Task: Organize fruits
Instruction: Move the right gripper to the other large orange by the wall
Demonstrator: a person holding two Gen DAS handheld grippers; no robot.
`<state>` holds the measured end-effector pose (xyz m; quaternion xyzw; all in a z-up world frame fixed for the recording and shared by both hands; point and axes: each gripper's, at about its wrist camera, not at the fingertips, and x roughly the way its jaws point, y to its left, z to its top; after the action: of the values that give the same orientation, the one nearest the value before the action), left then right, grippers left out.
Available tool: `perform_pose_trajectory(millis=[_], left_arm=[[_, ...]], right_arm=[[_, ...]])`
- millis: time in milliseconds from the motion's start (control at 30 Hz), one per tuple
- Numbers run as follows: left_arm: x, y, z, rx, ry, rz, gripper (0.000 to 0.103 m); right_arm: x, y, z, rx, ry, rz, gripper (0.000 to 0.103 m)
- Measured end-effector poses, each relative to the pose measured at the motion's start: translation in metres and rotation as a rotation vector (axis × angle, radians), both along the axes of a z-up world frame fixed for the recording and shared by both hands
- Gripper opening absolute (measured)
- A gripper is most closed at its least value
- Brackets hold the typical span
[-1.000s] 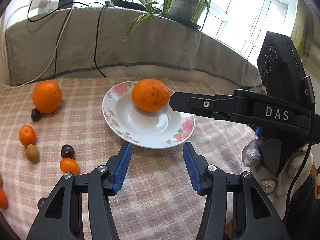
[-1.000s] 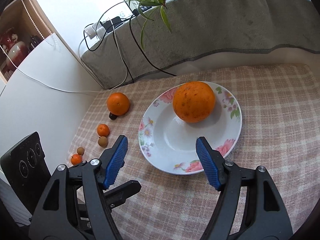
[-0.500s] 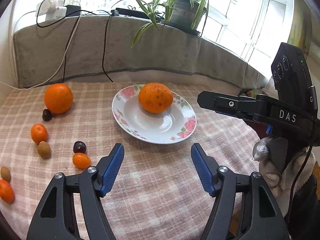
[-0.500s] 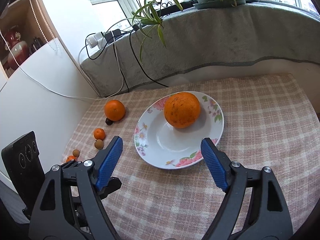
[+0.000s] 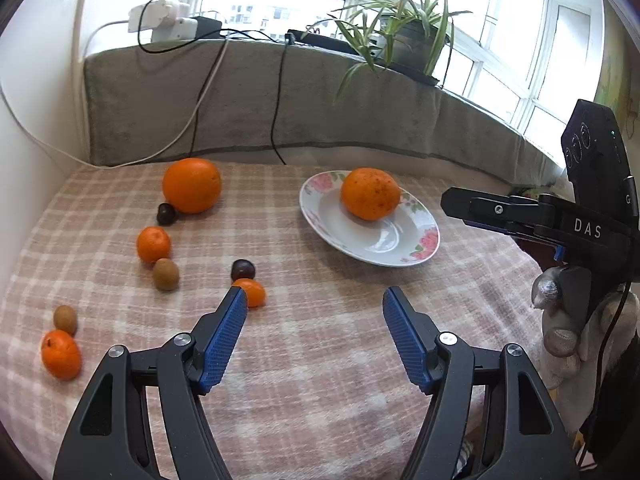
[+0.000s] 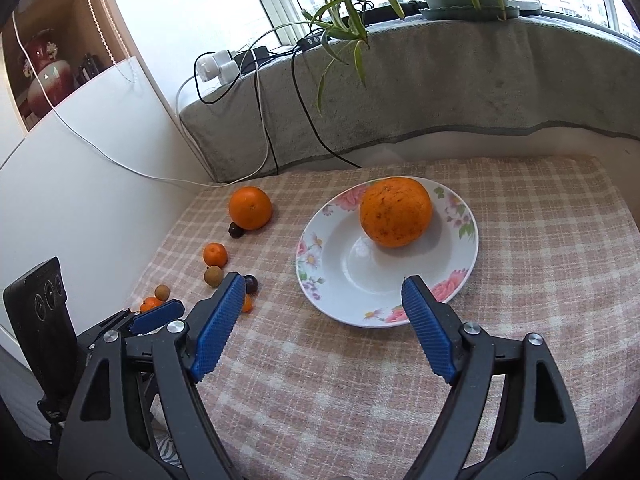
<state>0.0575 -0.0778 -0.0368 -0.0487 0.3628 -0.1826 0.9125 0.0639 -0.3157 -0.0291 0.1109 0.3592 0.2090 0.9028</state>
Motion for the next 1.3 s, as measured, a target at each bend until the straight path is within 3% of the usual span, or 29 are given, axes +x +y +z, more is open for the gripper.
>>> perform_pose_trajectory(millis=[500,933,1133,1300], left_arm=[[0.005,0.058,-0.007,0.001,0.023,0.133,0.070],[0.058,0.077,-0.007,0.058,0.030,0.110,0.070],[0.095,0.084,-0.018,-0.012,0.088,0.098,0.070],[0.117,0.080,-0.023,-0.001,0.105,0.083,0.070]], right_arm=[[0.010,0.033,-0.006,-0.023,0.023,0.058,0.083],[0.066,0.081,-0.004,-0.028,0.069,0.117,0.083],[0.104,0.107,-0.014,0.026,0.151,0.122,0.083],[0.132,0.124,-0.020,0.046,0.197,0.123,0.083]])
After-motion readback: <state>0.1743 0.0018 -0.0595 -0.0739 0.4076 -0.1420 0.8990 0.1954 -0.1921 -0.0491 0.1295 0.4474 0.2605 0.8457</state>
